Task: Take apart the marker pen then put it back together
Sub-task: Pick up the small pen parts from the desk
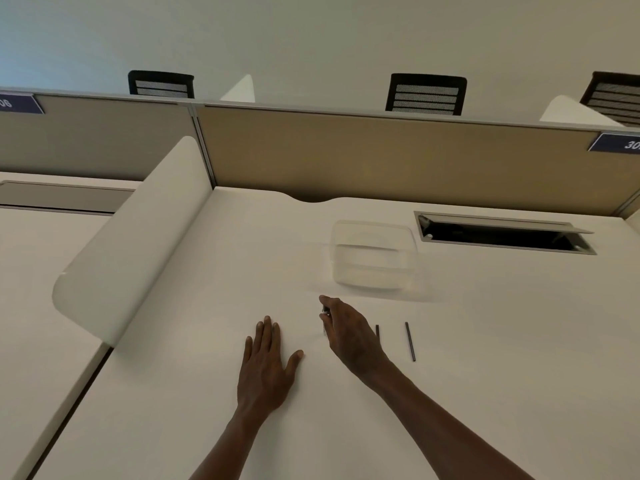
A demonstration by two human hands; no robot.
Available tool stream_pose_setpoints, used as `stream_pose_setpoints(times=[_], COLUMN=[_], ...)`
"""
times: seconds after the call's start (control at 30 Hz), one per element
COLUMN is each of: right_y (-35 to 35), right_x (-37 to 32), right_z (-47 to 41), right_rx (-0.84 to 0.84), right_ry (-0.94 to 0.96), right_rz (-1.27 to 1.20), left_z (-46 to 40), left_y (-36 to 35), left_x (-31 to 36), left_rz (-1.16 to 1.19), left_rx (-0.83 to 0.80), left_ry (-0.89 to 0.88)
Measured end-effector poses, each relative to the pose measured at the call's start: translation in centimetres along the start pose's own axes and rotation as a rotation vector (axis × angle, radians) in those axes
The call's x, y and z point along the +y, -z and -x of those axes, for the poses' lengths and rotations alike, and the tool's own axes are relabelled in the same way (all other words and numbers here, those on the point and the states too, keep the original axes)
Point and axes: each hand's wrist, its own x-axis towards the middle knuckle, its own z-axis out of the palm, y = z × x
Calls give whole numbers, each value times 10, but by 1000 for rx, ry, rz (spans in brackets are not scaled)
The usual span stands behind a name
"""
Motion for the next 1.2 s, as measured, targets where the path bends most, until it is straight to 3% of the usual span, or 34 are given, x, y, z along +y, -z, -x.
stream_pose_setpoints(times=[1.2], right_y=[10], right_x=[-2], right_z=[-13], right_rx=[-42], right_ry=[-219], right_rz=[-89], left_z=[0], left_y=[1], left_x=[2], left_rz=[-3], left_rx=[6], left_ry=[-5])
